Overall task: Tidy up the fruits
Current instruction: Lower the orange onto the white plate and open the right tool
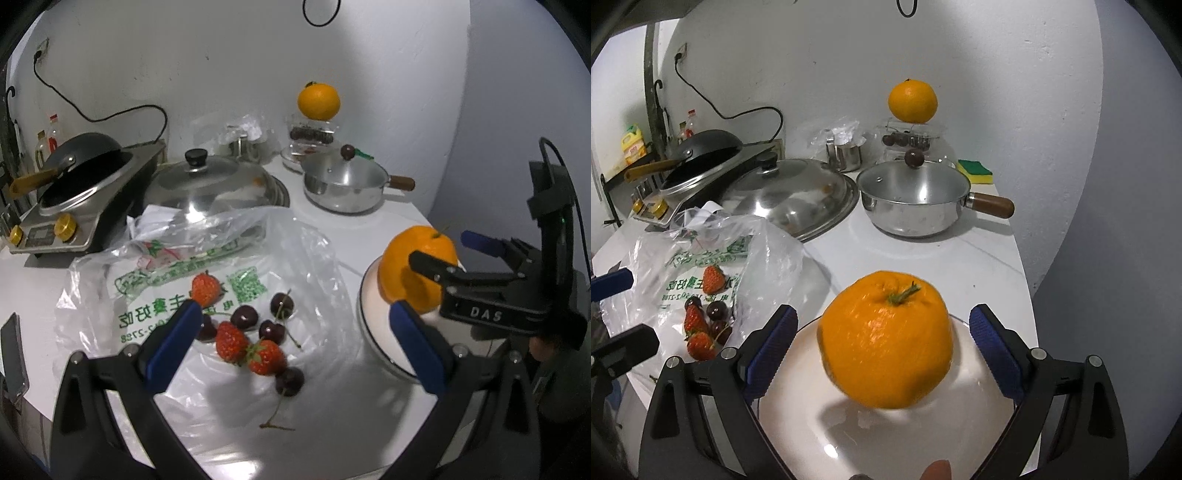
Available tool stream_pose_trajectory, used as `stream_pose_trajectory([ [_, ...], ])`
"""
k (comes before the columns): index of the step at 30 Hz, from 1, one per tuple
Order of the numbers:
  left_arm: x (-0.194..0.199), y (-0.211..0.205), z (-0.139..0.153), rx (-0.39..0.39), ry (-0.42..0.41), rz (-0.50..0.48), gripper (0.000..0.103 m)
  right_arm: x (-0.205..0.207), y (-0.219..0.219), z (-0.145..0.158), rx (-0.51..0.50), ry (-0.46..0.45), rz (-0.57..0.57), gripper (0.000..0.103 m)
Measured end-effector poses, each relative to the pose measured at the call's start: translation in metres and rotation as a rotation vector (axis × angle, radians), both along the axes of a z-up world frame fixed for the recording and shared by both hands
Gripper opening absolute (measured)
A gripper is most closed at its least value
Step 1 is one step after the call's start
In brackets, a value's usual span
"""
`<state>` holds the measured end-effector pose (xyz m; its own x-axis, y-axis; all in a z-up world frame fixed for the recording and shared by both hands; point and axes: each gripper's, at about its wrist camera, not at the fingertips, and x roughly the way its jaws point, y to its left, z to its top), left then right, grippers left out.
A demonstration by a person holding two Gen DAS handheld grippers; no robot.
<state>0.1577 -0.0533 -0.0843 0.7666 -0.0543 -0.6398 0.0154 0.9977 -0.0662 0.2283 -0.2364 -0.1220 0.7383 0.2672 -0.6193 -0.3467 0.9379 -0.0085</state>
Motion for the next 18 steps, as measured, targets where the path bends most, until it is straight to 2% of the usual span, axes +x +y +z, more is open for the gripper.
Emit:
stream_pose_trajectory([
  [18,-0.037,-0.007,0.011,-0.005,-0.035,-0.033,0.102,-0.051,-0.015,0.016,-0.002,-0.029,-0.049,0.096],
])
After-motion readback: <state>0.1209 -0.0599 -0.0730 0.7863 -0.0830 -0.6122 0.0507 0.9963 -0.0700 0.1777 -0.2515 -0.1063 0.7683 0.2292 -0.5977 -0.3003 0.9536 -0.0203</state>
